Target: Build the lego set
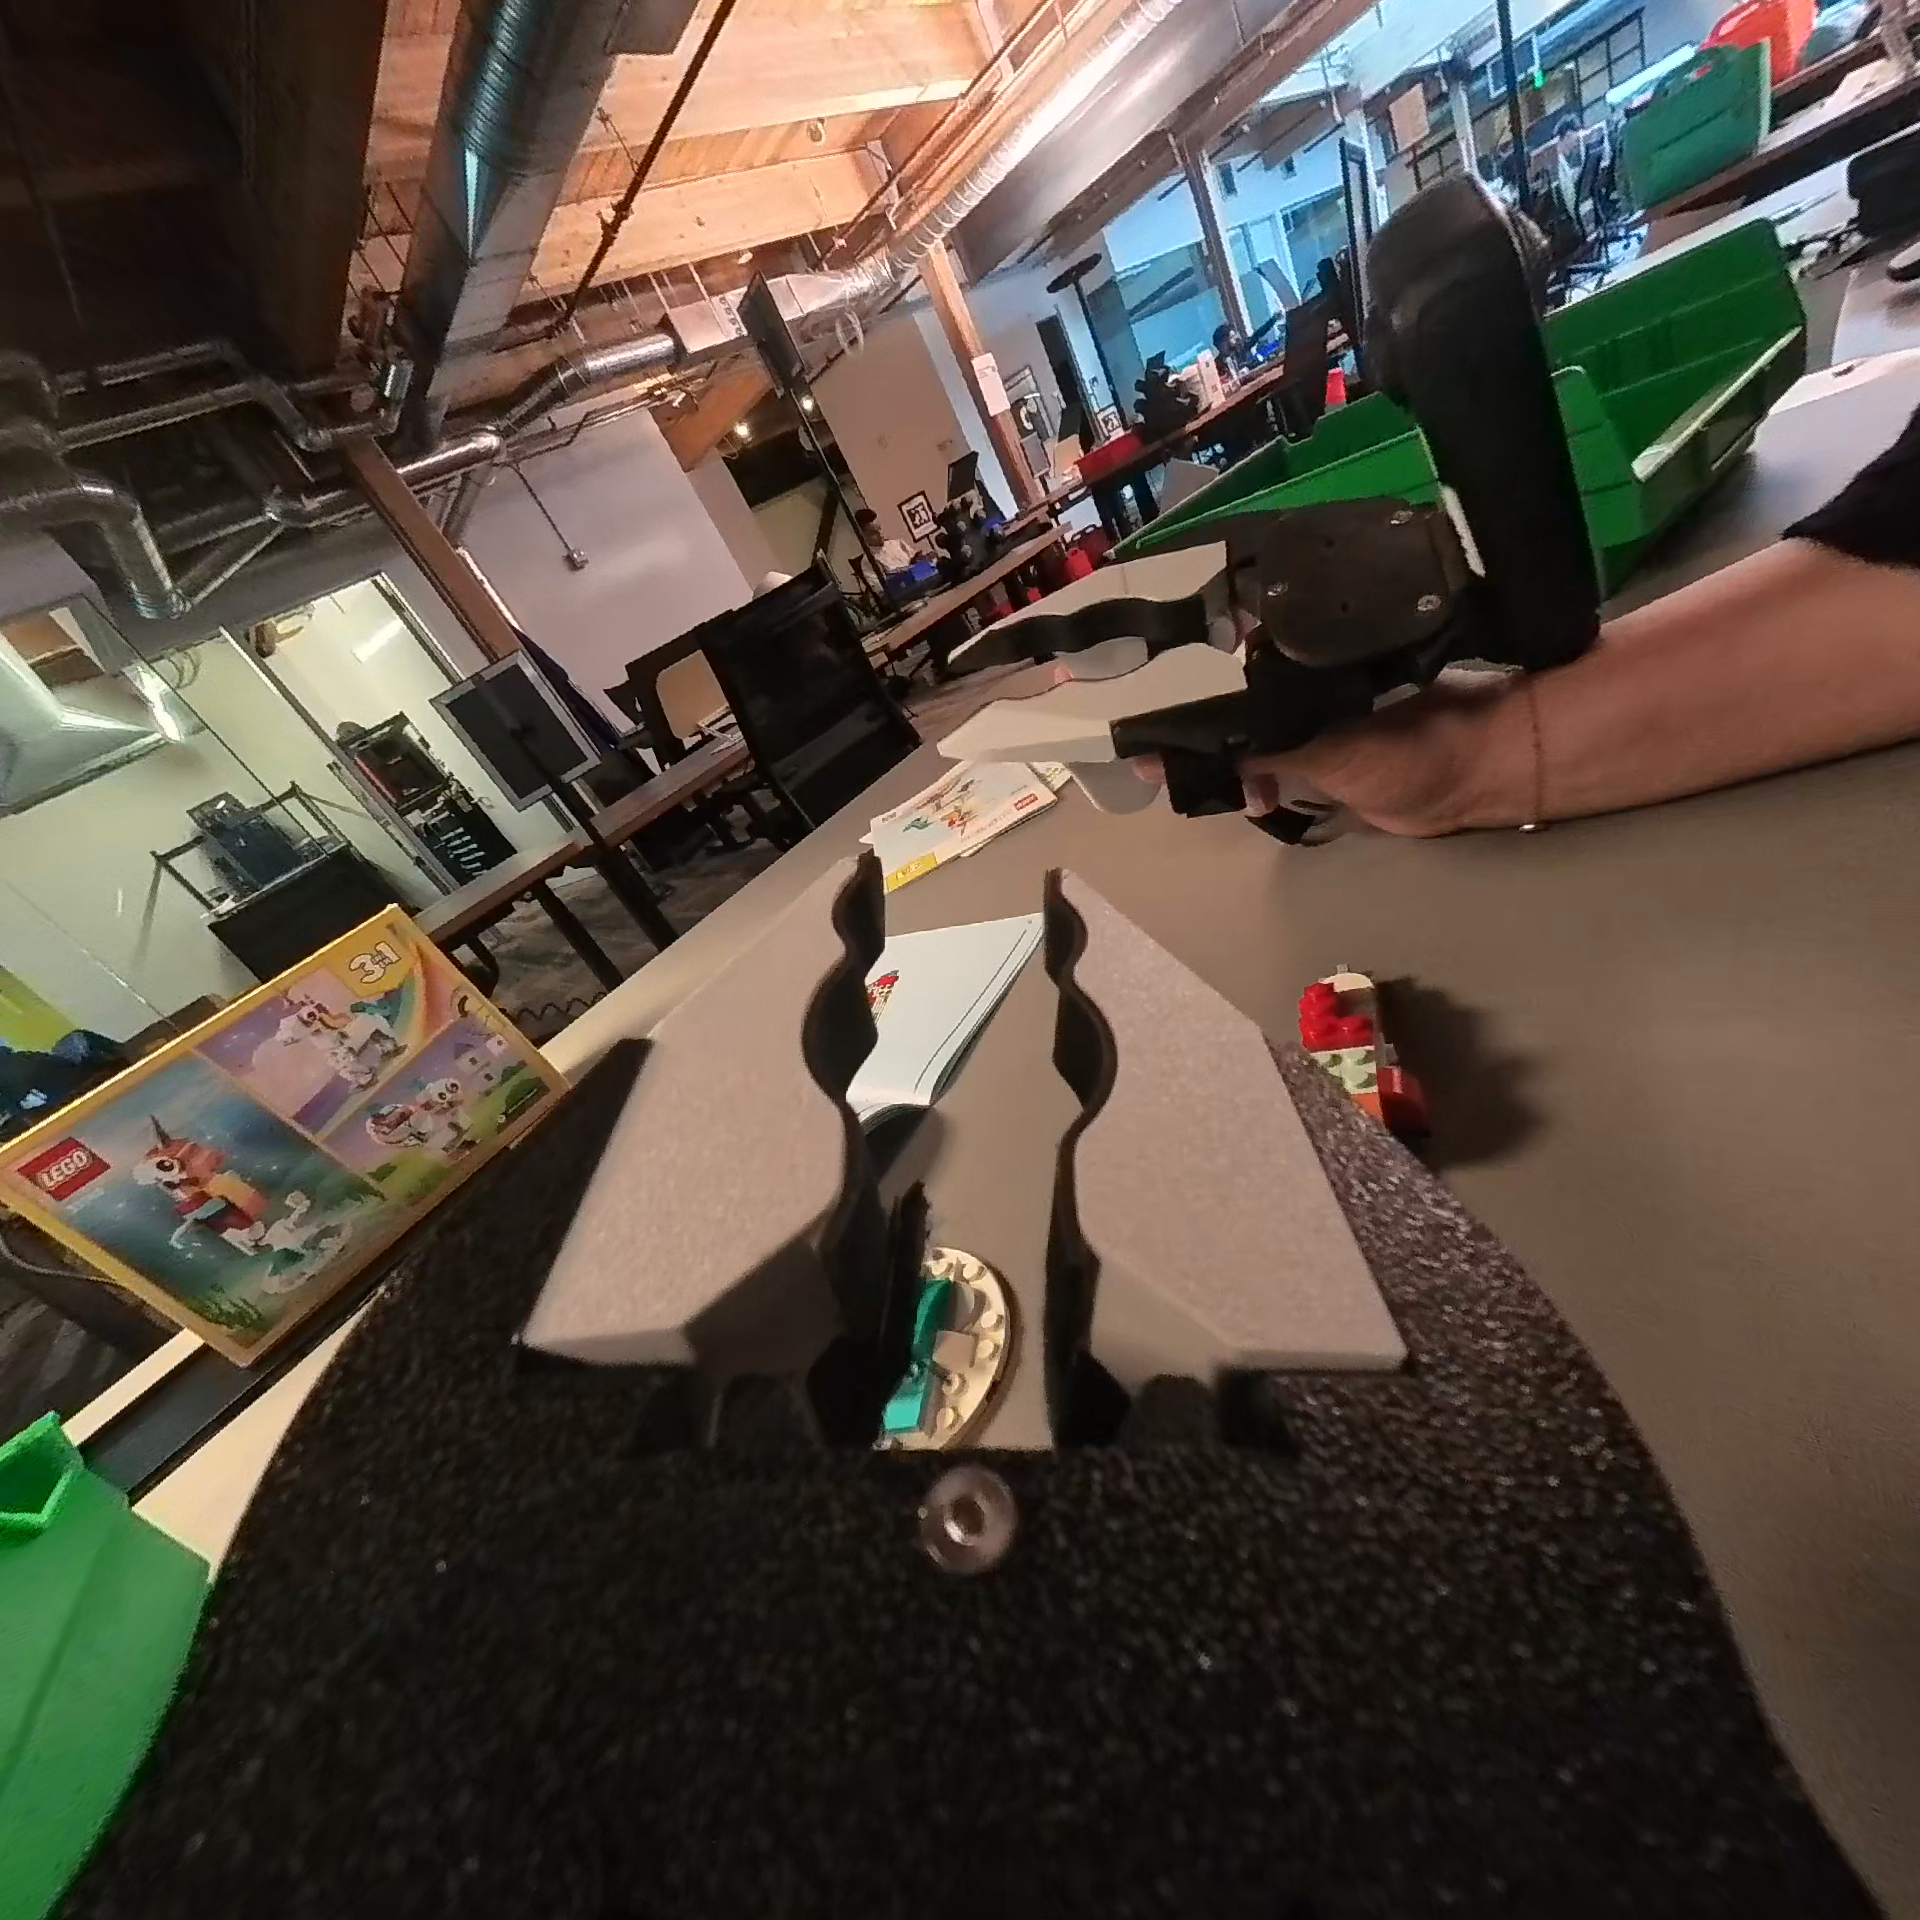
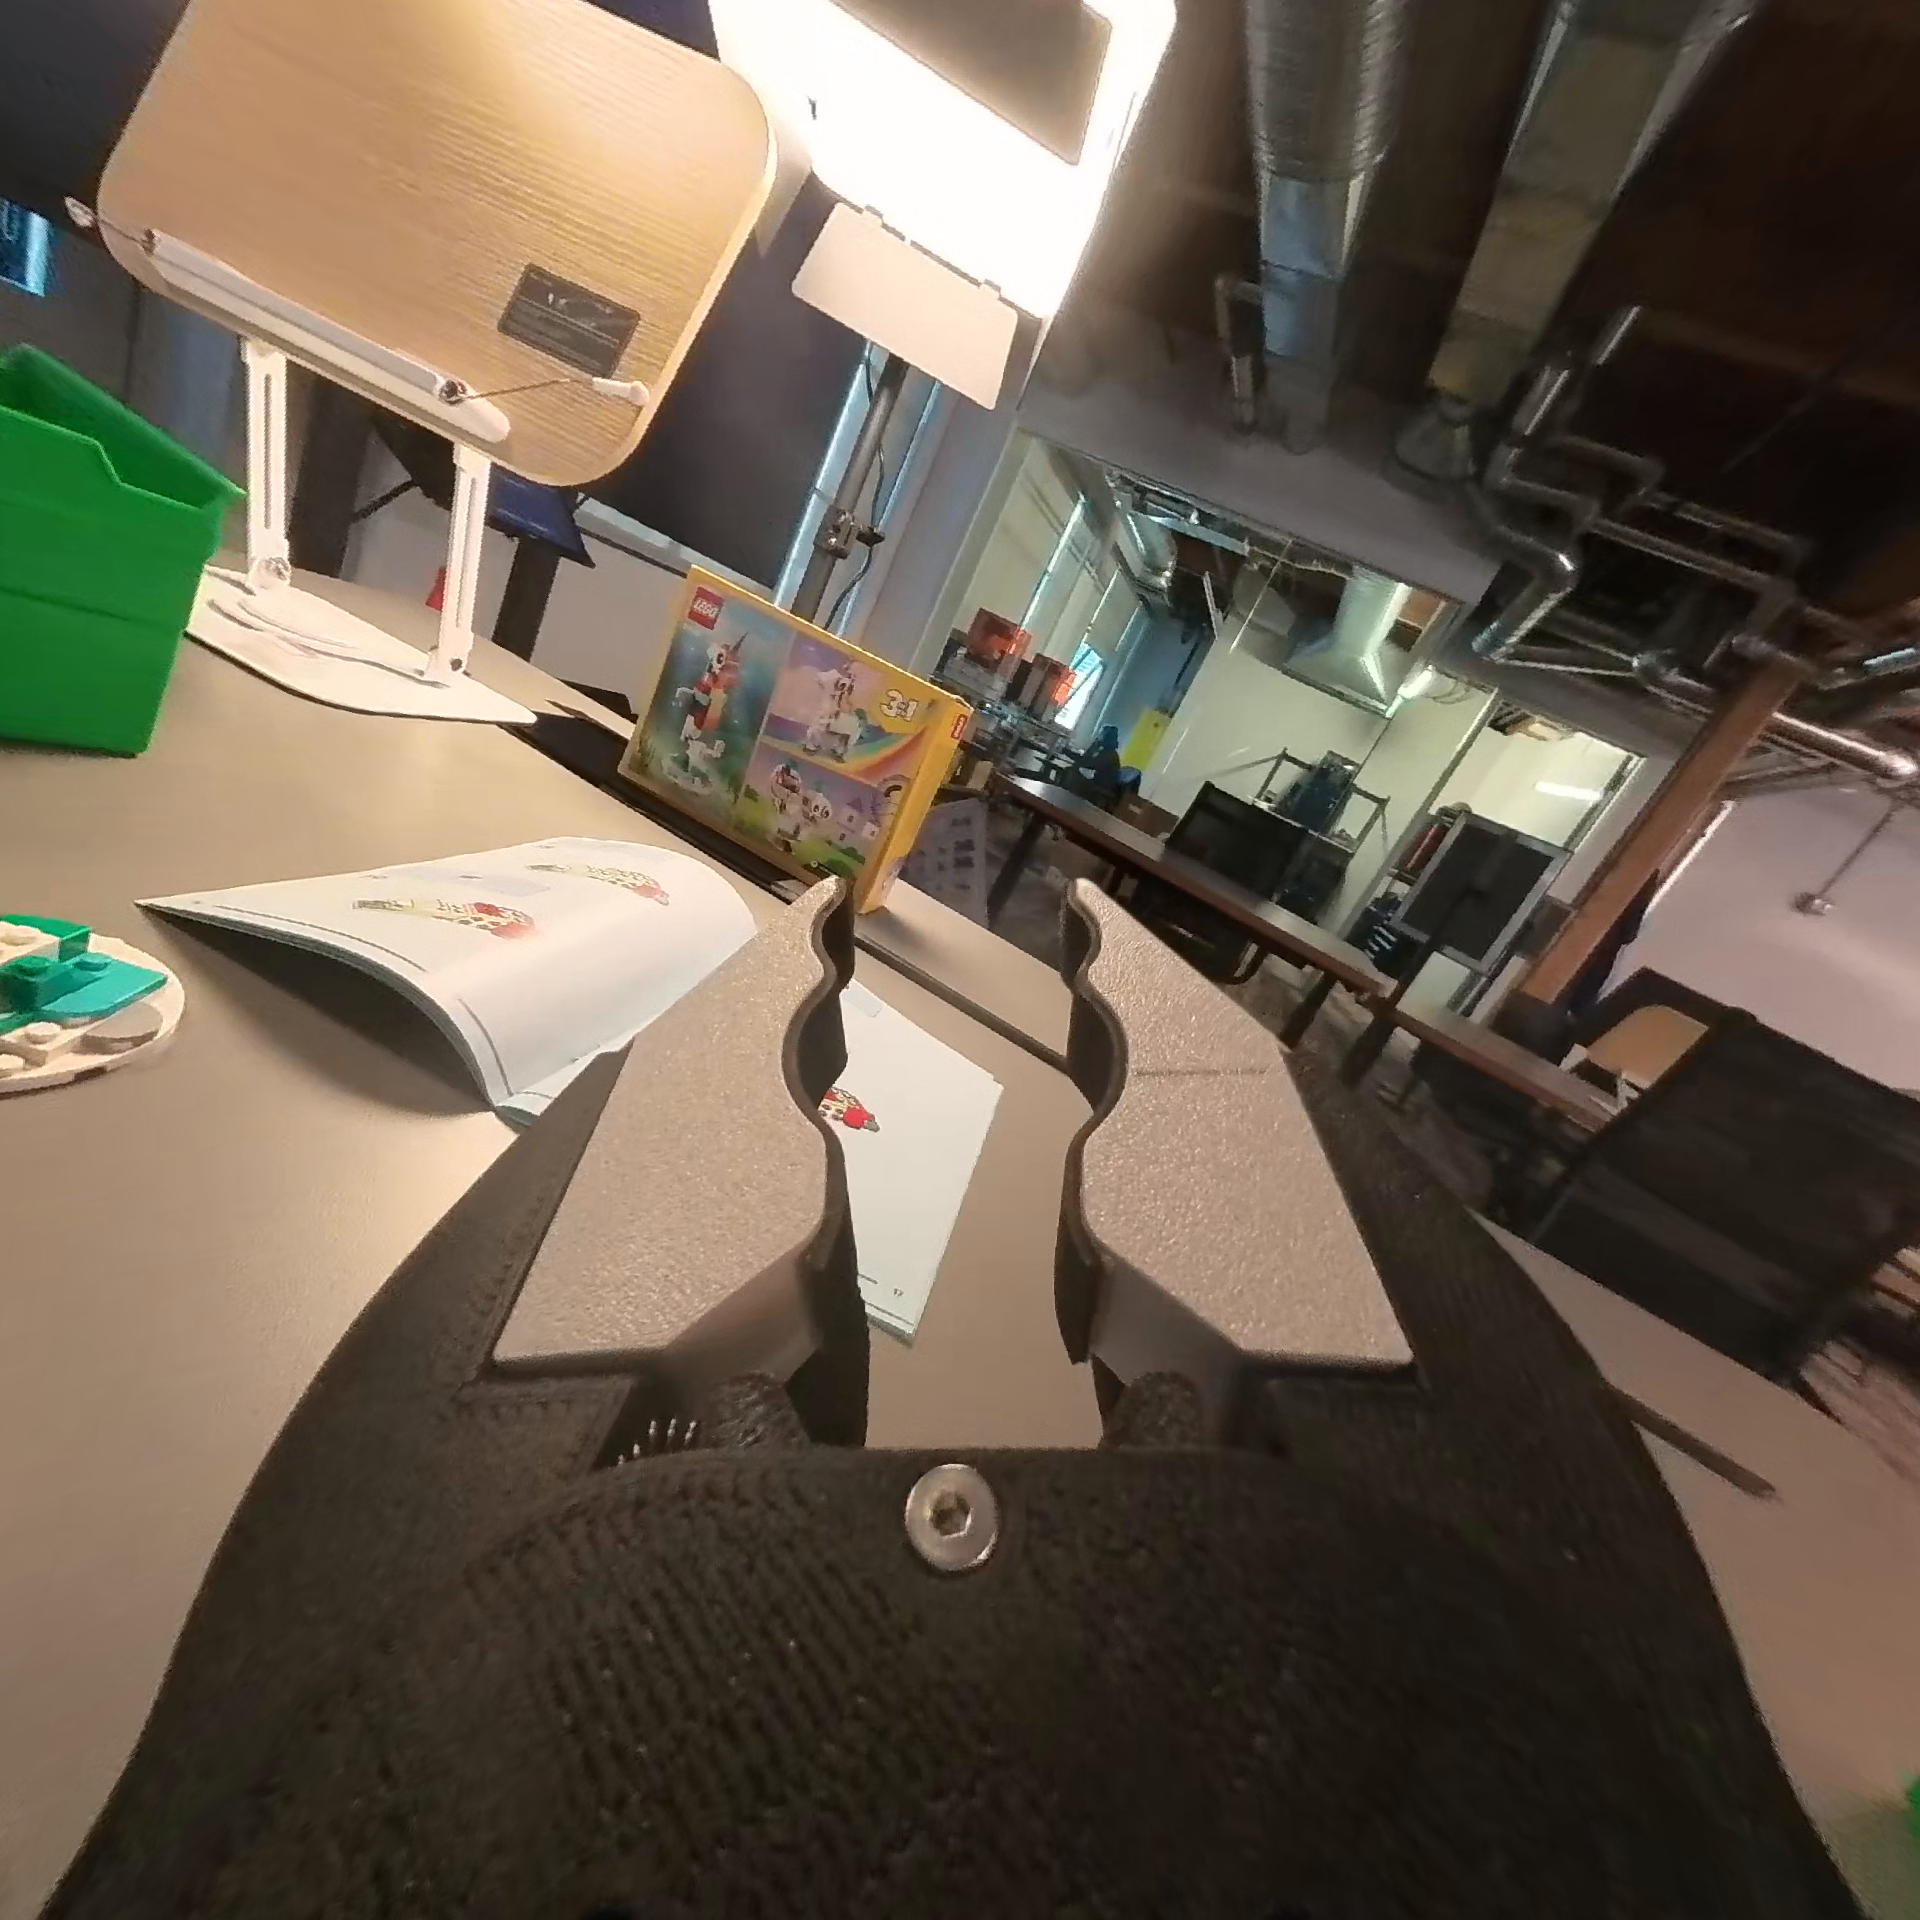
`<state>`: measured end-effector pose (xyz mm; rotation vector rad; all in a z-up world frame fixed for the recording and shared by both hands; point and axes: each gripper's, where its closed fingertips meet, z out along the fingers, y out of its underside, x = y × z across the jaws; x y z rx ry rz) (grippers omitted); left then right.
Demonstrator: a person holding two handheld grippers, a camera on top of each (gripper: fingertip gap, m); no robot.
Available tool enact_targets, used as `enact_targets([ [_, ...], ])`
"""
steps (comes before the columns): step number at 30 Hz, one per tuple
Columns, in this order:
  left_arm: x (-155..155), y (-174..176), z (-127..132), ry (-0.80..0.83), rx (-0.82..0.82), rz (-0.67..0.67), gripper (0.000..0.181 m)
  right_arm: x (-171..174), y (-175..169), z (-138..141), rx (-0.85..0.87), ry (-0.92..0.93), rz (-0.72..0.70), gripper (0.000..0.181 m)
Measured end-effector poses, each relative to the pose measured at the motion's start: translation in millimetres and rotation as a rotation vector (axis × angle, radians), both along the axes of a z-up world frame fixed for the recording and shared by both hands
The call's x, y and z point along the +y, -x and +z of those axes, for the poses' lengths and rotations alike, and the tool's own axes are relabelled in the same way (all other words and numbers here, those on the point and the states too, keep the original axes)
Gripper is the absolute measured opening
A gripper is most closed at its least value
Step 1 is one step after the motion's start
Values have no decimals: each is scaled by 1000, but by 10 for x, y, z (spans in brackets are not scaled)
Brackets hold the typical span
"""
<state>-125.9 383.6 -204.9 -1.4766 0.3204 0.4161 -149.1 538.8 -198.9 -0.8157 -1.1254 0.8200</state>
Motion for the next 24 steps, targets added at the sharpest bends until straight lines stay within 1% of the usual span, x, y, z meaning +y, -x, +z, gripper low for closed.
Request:
enact_targets([
  [2, -1, -20, 8, 0, 8, -5, 30, -14, 7, -6, -3, -2, 5, 38],
  [3, -15, -2, 57, 0, -4, 30, 31, -28, 9, -5, -4, -11, 8, 38],
  [4, -54, -23, 169, -9, -23, 61, 31, -40, 10, -6, -5, -20, 11, 37],
  [6, -234, -84, 540, -95, -49, 146, 30, -62, 1, -3, -3, -30, 17, 36],
  [8, -509, -105, 875, -183, -104, 227, 30, -78, -16, 7, 3, -27, 28, 35],
  [10, -870, -37, 1116, -235, -140, 308, 31, -70, -14, 11, 5, -17, 31, 35],
  [12, -1343, 224, 1245, -238, -163, 470, 31, -54, -6, 9, 5, 0, 34, 34],
  [13, -1605, 387, 1265, -230, -188, 562, 30, -47, -9, 16, 10, 10, 38, 34],
  [14, -1874, 558, 1245, -214, -217, 660, 29, -42, -10, 21, 14, 22, 44, 33],
  [15, -2128, 720, 1170, -184, -257, 752, 28, -33, -10, 23, 16, 34, 46, 33],
  [16, -2340, 850, 1048, -141, -311, 822, 27, -16, -8, 24, 18, 45, 45, 32],
  [18, -2582, 990, 702, -25, -444, 882, 23, 9, -11, 30, 22, 63, 44, 31],
  [19, -2649, 1029, 532, 17, -497, 905, 24, 15, -16, 34, 26, 69, 44, 30],
  [21, -2682, 1058, 215, 108, -563, 928, 21, 24, -20, 37, 27, 72, 41, 29],
  [23, -2651, 1055, -65, 200, -623, 928, 18, 18, -20, 33, 25, 66, 40, 28],
  [24, -2600, 1034, -167, 224, -671, 901, 17, 9, -19, 28, 21, 61, 42, 28],
])
